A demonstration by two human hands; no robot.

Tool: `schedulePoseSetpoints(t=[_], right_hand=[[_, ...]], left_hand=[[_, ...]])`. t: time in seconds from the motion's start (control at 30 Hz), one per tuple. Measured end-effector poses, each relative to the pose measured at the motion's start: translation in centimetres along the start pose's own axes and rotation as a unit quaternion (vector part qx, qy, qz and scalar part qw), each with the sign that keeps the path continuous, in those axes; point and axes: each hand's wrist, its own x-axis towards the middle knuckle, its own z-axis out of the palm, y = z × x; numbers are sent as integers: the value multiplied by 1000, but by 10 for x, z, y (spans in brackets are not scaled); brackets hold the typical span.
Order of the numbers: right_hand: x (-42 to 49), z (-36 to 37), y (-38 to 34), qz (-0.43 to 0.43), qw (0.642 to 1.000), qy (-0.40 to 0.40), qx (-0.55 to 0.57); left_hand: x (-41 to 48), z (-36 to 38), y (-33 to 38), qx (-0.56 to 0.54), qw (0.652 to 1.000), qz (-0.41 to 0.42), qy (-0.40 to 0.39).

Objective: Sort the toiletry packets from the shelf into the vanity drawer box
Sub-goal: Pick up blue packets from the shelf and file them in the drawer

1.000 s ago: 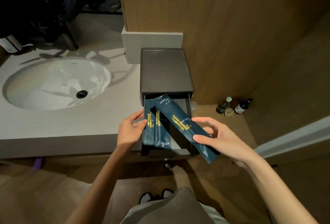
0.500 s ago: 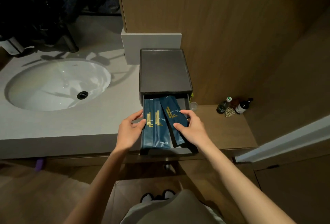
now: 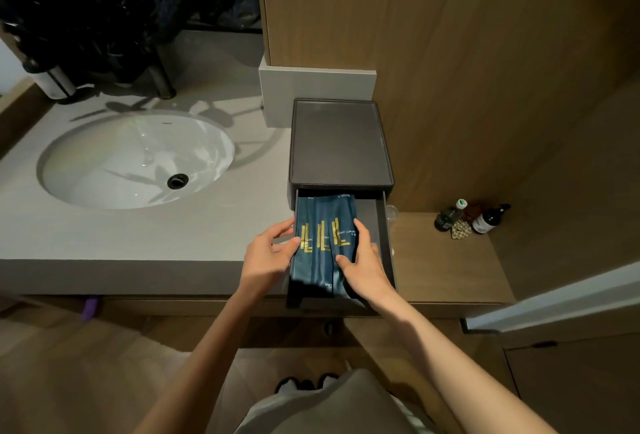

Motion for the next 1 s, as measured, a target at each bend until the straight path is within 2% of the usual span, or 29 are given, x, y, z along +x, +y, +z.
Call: schedulePoseSetpoints(t=[0.17, 0.27, 0.4, 0.53, 0.63, 0.77, 0.87, 1.0], right_hand=[[0, 2, 0, 15, 998, 11, 53], [3, 2, 2, 22, 999, 3, 39], [5, -2, 3, 11, 999, -9, -45], [-1, -8, 5, -79, 970, 9, -230], [0, -19, 0, -122, 946, -52, -295], [16, -37, -12, -84, 914, -162, -363], [29, -40, -15, -58, 900, -198, -385], [36, -34, -9, -79, 892, -195, -400]], left_hand=[[1, 1, 0, -4, 1000, -9, -7], [1, 1, 1, -7, 1000, -13, -4], [1, 0, 1, -16, 1000, -21, -7], [2, 0, 1, -21, 999, -22, -13], [2, -1, 1, -25, 999, -20, -16], [2, -2, 1, -23, 999, -26, -22], [3, -2, 3, -20, 999, -31, -23], [3, -3, 3, -17, 999, -31, -26]])
